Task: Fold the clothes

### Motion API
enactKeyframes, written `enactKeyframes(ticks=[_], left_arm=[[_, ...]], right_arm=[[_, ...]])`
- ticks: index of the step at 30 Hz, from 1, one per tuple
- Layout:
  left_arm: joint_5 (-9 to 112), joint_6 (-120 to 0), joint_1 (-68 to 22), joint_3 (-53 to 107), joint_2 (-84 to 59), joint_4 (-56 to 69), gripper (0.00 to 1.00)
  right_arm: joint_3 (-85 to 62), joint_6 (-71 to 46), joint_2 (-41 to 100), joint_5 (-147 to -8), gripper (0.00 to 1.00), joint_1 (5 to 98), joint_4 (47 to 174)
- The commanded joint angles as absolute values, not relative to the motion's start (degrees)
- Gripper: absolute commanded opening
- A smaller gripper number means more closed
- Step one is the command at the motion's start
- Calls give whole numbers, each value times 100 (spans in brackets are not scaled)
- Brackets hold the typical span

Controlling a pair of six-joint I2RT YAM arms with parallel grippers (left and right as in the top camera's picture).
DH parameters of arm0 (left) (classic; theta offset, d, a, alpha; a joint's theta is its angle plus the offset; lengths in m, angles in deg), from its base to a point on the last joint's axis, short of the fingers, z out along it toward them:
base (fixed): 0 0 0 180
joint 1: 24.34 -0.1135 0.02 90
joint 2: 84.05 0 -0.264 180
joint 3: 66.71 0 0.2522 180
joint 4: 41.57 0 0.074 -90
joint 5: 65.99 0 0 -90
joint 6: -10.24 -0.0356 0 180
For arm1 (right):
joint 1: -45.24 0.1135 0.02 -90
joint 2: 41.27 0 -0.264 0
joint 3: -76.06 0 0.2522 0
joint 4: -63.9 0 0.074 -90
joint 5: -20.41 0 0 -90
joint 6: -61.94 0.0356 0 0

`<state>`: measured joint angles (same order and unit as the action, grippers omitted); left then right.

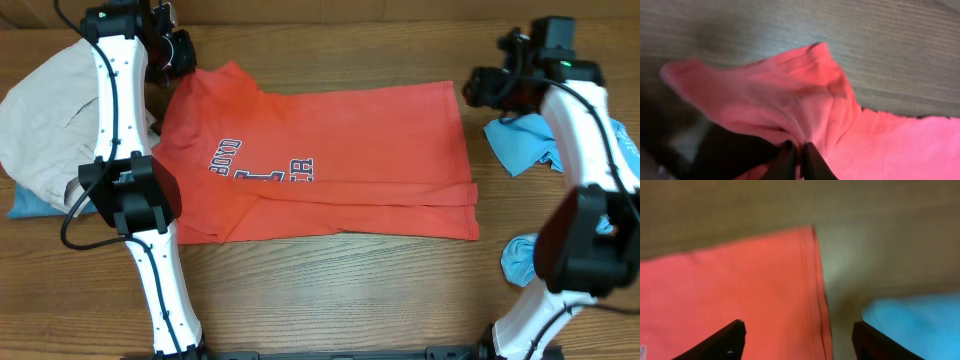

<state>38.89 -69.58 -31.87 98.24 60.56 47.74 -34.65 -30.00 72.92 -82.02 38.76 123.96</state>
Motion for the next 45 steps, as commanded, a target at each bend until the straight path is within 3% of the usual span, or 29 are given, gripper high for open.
enactKeyframes(ticks=[1,8,17,30,36,39,45], left_arm=[[3987,-6889,-3213,9912,5897,5001,9],[3994,-6921,-3182,9912,5897,5084,9],[3841,-6926,-3071,9912,5897,5128,9],[3843,-6926,-3064,9912,5897,5161,10],[3841,-6926,-3064,9912,5897,5165,10],[3841,-6926,-3064,9912,5897,5182,9],[3843,-6930,-3071,9914,5897,5257,6]], right_arm=[[-3782,-3133,7819,-8169,73,3983,11775],[-3782,-3109,8833,-8342,72,3988,10508],[-3780,-3109,9379,-8348,71,4042,10136],[-3780,-3109,9454,-8359,50,4359,9970],[-3780,-2683,9451,-7539,21,4379,9985],[-3780,-2300,9451,-7070,12,4329,10031],[-3944,-2182,9440,-6962,16,4204,10466]])
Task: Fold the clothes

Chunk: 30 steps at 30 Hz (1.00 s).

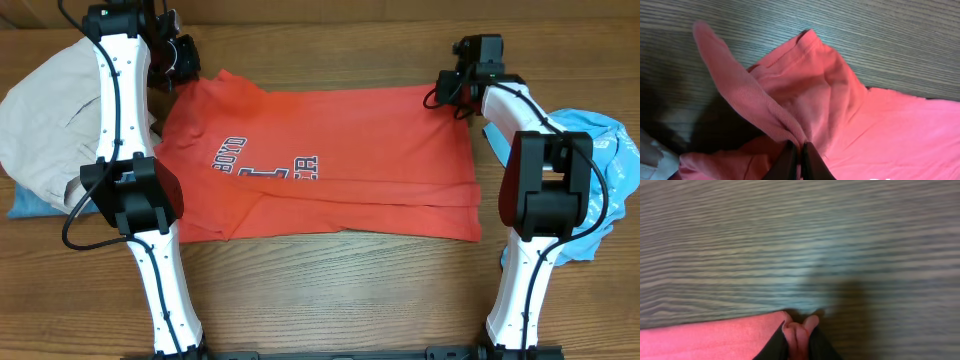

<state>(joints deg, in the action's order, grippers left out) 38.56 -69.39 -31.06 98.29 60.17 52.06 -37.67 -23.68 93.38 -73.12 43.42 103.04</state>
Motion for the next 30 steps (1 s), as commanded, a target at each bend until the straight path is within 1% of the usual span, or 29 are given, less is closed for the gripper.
enactKeyframes(ticks=[1,3,4,6,8,9,12,22,24,25,27,28,30], left_arm=[[3843,-6934,-3073,9914,5897,5279,6],[3843,-6948,-3073,9914,5897,5309,5],[3843,-6945,-3073,9914,5897,5314,5],[3843,-6948,-3071,9914,5897,5307,5],[3843,-6945,-3073,9914,5897,5305,5],[3843,-6948,-3073,9914,5897,5309,5],[3843,-6948,-3073,9914,5897,5318,5],[3843,-6945,-3073,9914,5897,5289,6],[3843,-6945,-3073,9914,5897,5289,6],[3843,-6945,-3073,9914,5897,5289,6],[3843,-6945,-3073,9914,5897,5292,6],[3843,-6945,-3073,9914,5897,5294,6],[3843,-6945,-3073,9914,5897,5298,6]], right_arm=[[-3983,-2182,9434,-6962,16,4193,10549],[-4060,-2187,9399,-6965,13,4185,10704],[-4093,-2187,9384,-6962,10,4185,10763],[-4182,-2187,9373,-6965,9,4185,10849],[-4246,-2187,9373,-6965,25,4185,10868],[-4248,-2187,9373,-6967,27,4191,10840],[-4248,-2185,9375,-6969,31,4191,10770],[-4246,-2202,9375,-7334,31,4191,10510],[-4246,-2202,9375,-7332,30,4191,10514],[-4246,-2204,9375,-7332,26,4191,10519],[-4246,-2204,9375,-7330,13,4191,10523],[-4246,-2202,9375,-7327,5,4191,10523],[-4246,-2202,9375,-7319,4,4191,10519]])
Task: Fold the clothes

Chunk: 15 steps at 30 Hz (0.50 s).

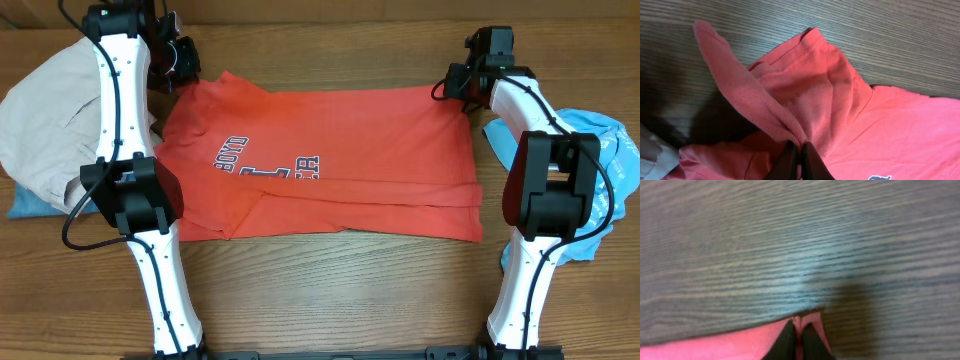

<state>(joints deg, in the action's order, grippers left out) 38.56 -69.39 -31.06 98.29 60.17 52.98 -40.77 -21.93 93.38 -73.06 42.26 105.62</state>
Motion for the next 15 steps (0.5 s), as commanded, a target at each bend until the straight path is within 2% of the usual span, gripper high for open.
enactKeyframes(ticks=[1,15], left_arm=[[3843,-6945,-3073,9914,5897,5300,6],[3839,-7057,-3079,9940,5862,6096,4]], right_arm=[[-4246,-2202,9375,-7279,4,4191,10523],[-4248,-2209,8358,-6637,4,4165,12038]])
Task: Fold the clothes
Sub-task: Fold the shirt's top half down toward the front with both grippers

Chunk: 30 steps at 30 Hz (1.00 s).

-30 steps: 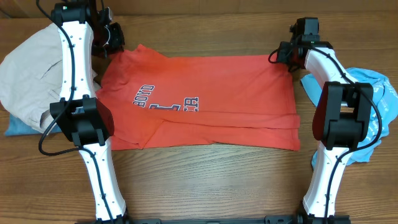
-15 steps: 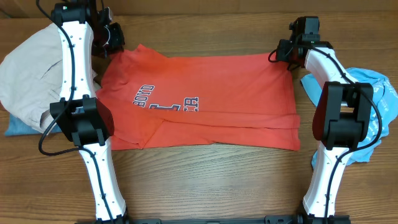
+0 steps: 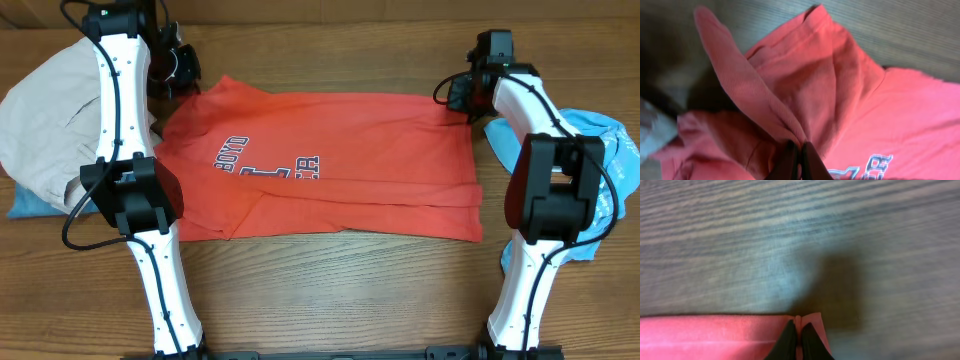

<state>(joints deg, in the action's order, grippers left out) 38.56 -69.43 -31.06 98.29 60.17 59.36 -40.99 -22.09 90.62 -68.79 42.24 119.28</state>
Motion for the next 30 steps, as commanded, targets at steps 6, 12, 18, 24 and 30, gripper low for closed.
enactKeyframes(ticks=[6,12,18,24,30], left_arm=[[3543,-7059,-3110,9969,5704,6800,4],[3360,-7177,-3149,9969,5189,6903,4],[3268,-7247,-3145,9886,4841,6903,4],[2936,-7179,-3145,9230,4354,6903,4],[2805,-7142,-3145,8115,3807,6903,4]], right_arm=[[-4248,-2204,7722,-6619,4,4163,12886],[-4248,-2204,7604,-6621,4,4163,14247],[-4248,-2228,7591,-6617,4,4163,15240],[-4248,-2226,7552,-6628,4,4163,15670],[-4248,-2230,7541,-6774,4,4163,16046]])
